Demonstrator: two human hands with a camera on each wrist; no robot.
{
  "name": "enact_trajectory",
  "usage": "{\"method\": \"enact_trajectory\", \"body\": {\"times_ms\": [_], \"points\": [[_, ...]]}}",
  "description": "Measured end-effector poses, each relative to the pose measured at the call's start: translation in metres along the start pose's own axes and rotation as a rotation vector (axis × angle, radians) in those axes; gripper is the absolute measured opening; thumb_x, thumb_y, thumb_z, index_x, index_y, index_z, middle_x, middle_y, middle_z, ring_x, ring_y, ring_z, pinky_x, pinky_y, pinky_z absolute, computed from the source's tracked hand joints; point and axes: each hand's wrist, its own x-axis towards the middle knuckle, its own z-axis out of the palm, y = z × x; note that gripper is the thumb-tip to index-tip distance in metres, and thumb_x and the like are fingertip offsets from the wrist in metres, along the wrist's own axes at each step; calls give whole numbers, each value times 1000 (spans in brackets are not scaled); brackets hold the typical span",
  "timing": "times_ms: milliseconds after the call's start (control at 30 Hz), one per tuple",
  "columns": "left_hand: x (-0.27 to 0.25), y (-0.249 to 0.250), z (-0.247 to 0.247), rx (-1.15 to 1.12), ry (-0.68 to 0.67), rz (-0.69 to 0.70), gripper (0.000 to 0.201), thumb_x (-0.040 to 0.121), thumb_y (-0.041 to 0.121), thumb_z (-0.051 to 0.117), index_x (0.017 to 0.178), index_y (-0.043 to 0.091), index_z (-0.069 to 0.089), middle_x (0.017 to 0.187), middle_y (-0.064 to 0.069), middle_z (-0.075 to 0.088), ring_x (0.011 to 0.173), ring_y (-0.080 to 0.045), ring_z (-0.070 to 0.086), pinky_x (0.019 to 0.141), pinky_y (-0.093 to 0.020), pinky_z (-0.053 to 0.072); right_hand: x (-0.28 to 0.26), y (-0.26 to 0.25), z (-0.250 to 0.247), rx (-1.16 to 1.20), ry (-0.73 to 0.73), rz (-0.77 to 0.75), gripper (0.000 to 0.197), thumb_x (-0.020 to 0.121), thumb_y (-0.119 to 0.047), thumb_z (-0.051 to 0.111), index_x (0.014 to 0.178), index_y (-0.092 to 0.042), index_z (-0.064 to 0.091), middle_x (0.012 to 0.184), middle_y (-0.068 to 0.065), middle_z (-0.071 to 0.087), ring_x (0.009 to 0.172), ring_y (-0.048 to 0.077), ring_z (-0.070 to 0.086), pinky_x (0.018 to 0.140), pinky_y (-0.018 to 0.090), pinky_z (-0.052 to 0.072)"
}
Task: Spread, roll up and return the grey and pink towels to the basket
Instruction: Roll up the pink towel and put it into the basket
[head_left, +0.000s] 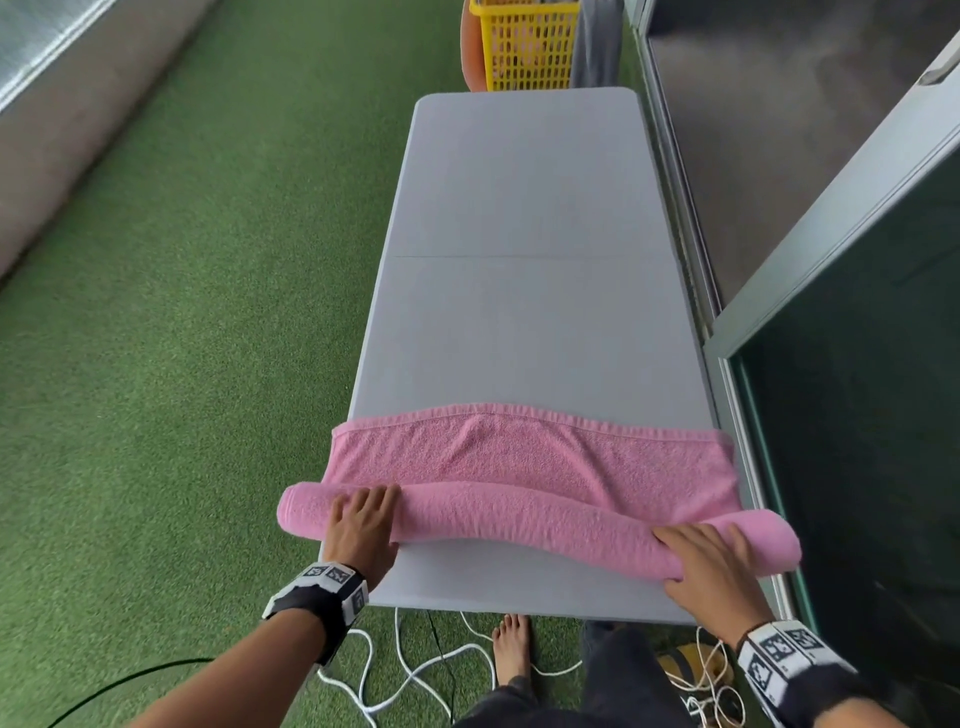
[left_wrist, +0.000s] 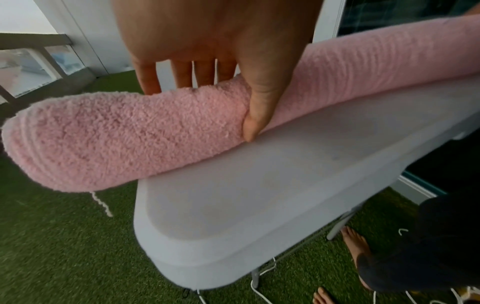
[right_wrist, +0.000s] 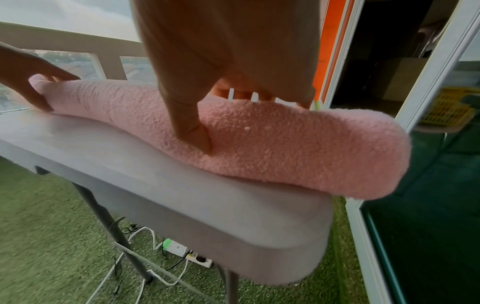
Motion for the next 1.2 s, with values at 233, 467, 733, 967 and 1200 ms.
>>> {"method": "enact_trajectory", "body": {"times_ms": [233, 467, 733, 967, 1200], "points": [[-10, 6, -3, 7, -80, 66, 42, 69, 39, 73, 106, 25, 61, 104, 8, 67, 98, -19, 58, 96, -42, 38, 4, 20, -39, 23, -203, 8, 55, 85, -50, 57, 137, -42, 44, 139, -19, 50, 130, 7, 40, 118, 42, 12], [7, -13, -16, -96, -103, 22, 55, 93, 43, 27, 144, 21, 33, 144, 2, 46, 133, -19, 40, 118, -53, 5, 28, 21, -41, 178, 3, 33, 53, 98, -60, 30, 149, -48, 19, 161, -18, 8, 149, 9, 8, 117, 51, -10], [7, -4, -4, 4, -20, 113, 67, 62, 43, 83, 121, 22, 60, 122, 1, 63, 114, -23, 54, 109, -49, 32, 19, 11, -24, -47, 1, 37, 79, 75, -32, 74, 145, -39, 36, 148, -12, 42, 137, 15, 36, 116, 58, 12], [39, -1, -28, -100, -62, 88, 73, 86, 53, 14, 145, 17, 37, 153, -3, 32, 137, -25, 31, 117, -47, 16, 76, 20, -69, 53, -164, 180, 42, 82, -19, 53, 120, -38, 58, 146, -8, 44, 136, 18, 36, 116, 60, 11], [44, 3, -9, -26, -49, 130, 85, 84, 48, 62, 152, 16, 22, 156, -5, 29, 144, -27, 25, 119, -48, 4, 77, 22, -59, 93, -75, 75, 73, 90, -68, 46, 151, -35, 23, 159, -14, 21, 148, 13, 15, 116, 59, 0]]}}
